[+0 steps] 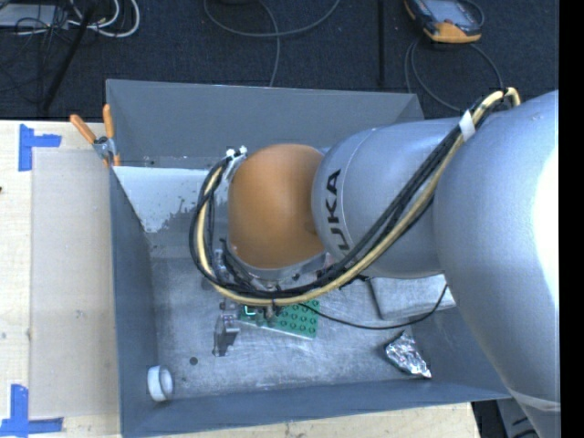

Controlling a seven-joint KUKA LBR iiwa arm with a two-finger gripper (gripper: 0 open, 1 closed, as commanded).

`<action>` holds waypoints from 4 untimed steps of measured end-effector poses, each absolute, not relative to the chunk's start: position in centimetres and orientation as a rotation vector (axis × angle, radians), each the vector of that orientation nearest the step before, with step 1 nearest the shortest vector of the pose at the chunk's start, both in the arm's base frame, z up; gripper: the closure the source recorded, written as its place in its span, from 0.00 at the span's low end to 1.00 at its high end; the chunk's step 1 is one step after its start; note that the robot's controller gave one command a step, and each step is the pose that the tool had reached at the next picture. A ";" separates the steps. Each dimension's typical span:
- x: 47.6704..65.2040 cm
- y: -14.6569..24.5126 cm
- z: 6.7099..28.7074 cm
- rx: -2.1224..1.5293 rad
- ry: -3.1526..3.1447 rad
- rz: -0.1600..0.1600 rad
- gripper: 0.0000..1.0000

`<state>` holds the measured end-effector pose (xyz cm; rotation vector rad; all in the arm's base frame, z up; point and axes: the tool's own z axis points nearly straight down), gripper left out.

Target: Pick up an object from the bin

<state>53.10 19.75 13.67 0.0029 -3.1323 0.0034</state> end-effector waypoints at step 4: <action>57.6 6.5 7.2 0.201 -3.138 -0.007 0.00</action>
Offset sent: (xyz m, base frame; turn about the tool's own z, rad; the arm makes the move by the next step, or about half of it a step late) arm 0.0391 -0.0720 -0.0299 -0.1250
